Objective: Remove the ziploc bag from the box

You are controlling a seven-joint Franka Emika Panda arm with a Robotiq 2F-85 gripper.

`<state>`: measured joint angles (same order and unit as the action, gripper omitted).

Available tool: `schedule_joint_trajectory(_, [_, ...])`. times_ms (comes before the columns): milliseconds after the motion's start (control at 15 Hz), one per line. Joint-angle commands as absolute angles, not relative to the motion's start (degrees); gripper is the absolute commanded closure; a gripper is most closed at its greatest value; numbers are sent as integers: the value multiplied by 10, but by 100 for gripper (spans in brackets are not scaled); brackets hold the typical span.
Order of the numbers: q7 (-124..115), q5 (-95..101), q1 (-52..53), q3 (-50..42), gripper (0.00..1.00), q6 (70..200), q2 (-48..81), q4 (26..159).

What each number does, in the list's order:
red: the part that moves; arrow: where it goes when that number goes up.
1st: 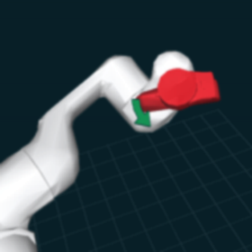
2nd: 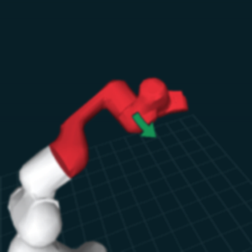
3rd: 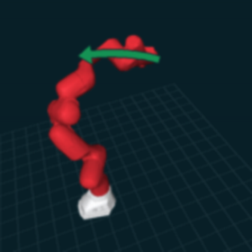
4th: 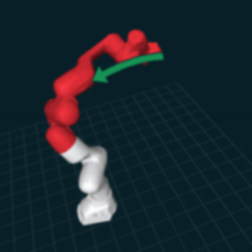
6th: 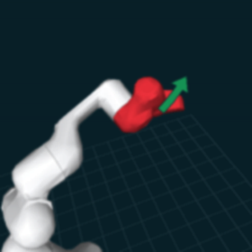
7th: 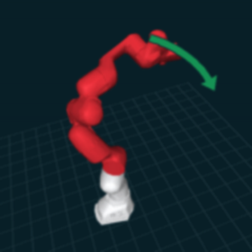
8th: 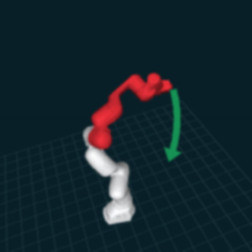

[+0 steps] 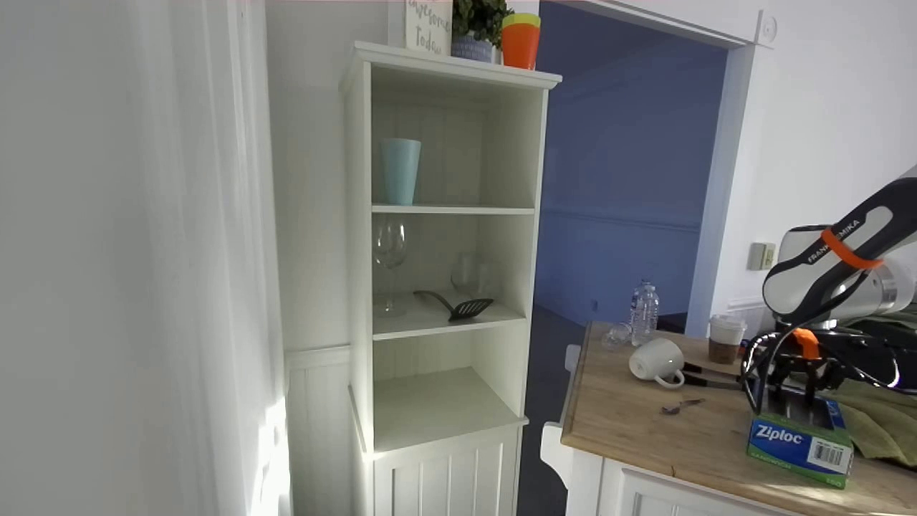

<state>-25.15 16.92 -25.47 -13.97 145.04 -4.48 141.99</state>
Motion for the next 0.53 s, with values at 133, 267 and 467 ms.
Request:
schedule_joint_trajectory(133, [-263,156,-233,-161,45,1421,-6,1383])
schedule_joint_trajectory(267, [-263,156,-228,-166,51,1418,1,1378])
schedule_joint_trajectory(467, [-265,158,-222,-172,61,1418,7,1376])
